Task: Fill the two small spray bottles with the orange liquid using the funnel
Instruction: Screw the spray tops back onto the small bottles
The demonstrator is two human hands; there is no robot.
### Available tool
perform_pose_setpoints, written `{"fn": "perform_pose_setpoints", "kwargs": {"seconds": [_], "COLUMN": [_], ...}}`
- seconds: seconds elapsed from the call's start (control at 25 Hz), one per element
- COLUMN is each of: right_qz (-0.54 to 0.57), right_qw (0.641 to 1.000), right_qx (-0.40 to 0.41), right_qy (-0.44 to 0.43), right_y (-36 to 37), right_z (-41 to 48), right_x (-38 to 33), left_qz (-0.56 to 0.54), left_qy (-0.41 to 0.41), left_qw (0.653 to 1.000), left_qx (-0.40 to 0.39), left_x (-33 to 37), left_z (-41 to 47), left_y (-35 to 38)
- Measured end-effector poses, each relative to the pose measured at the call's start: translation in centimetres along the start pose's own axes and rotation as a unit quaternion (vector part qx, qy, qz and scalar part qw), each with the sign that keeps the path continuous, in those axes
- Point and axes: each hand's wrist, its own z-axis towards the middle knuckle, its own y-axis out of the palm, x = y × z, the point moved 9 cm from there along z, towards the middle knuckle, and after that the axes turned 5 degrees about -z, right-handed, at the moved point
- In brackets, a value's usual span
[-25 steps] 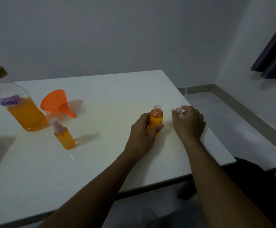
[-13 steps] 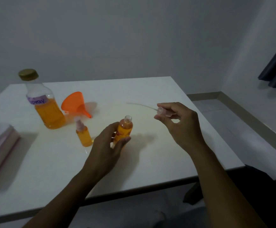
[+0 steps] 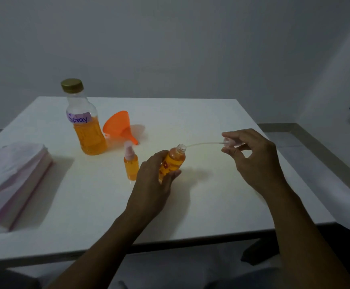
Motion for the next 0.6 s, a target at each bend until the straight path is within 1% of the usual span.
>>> {"fn": "perform_pose_setpoints", "kwargs": {"seconds": [0.08, 0.2, 0.32, 0.48, 0.6], "right_qz": [-0.014, -0.017, 0.010, 0.045, 0.062], "right_qw": [1.000, 0.998, 0.994, 0.988, 0.983], "right_qx": [-0.006, -0.023, -0.072, -0.143, -0.167], "right_qy": [-0.010, -0.060, -0.087, -0.044, -0.034], "right_y": [0.2, 0.8, 2.2, 4.0, 4.9], "right_z": [0.1, 0.3, 0.1, -0.4, -0.4], "right_x": [-0.1, -1.4, -3.2, -3.9, -3.9], "left_qz": [0.010, 0.032, 0.047, 0.080, 0.086], "left_qy": [0.001, 0.006, 0.014, 0.022, 0.027], "left_qw": [1.000, 0.999, 0.998, 0.996, 0.995], "left_qx": [-0.002, -0.011, -0.033, -0.042, -0.044], "left_x": [0.0, -0.1, -0.1, -0.2, 0.0], "left_z": [0.0, 0.0, -0.2, -0.3, -0.1], "left_y": [-0.2, 0.0, 0.8, 1.8, 2.3]}}
